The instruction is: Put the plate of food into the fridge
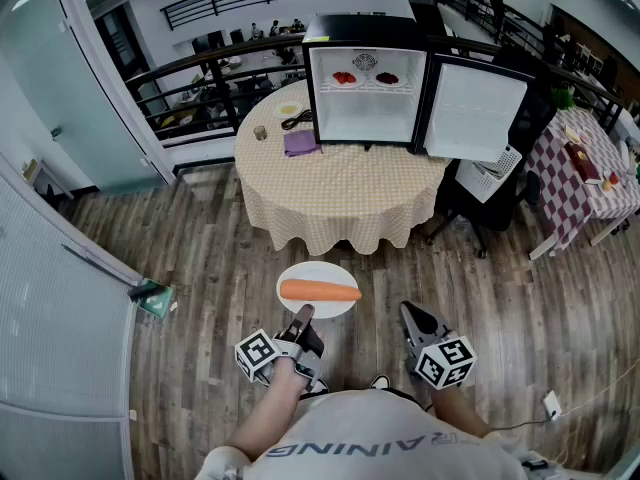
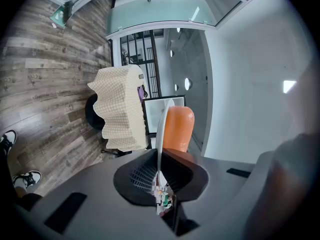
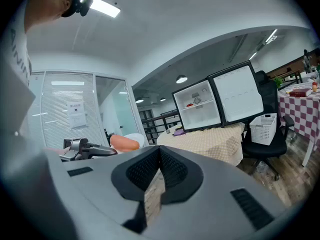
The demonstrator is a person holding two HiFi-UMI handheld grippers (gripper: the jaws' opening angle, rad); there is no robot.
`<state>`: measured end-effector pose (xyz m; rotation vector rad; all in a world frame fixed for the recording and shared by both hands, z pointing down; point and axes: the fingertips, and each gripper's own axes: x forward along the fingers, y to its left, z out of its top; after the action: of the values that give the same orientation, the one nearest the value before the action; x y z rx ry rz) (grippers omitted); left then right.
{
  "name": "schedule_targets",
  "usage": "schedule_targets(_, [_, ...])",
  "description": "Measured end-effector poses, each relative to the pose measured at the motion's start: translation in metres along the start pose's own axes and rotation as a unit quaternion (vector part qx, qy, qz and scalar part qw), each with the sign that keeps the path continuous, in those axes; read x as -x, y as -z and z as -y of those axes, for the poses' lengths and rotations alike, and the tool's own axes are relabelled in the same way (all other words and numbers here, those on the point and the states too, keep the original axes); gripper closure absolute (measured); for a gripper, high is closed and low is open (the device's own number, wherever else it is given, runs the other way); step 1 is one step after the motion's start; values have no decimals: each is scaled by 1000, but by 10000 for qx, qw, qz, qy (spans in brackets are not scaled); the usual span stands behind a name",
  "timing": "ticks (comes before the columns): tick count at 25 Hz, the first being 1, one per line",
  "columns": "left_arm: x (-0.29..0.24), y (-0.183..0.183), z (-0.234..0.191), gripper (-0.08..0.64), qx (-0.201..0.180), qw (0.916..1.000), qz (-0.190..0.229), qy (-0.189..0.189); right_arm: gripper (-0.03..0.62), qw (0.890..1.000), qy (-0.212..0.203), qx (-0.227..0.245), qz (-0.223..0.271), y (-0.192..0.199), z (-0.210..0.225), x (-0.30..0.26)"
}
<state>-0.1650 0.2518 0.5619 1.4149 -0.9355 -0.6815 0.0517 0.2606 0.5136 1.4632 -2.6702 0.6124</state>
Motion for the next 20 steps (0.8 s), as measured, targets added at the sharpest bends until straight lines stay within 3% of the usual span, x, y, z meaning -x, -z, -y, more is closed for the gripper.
schedule_targets(4, [-5,2,11,534,131,9996,21,232,569,10000,5,1,-9,1,1,1])
schedule_targets(11, [-2,3,8,534,20,9999,-21,105,569,10000,-27,9,-40,3,-2,3])
schedule_targets(16, [-3,2,7,534,-58,10000,-36,19,569,9997,-13,-246,49,1,3,4])
schedule_targets(20, [-9,9,14,534,55,9998,-16,178,569,9996,-26,-266,25,2,10,6])
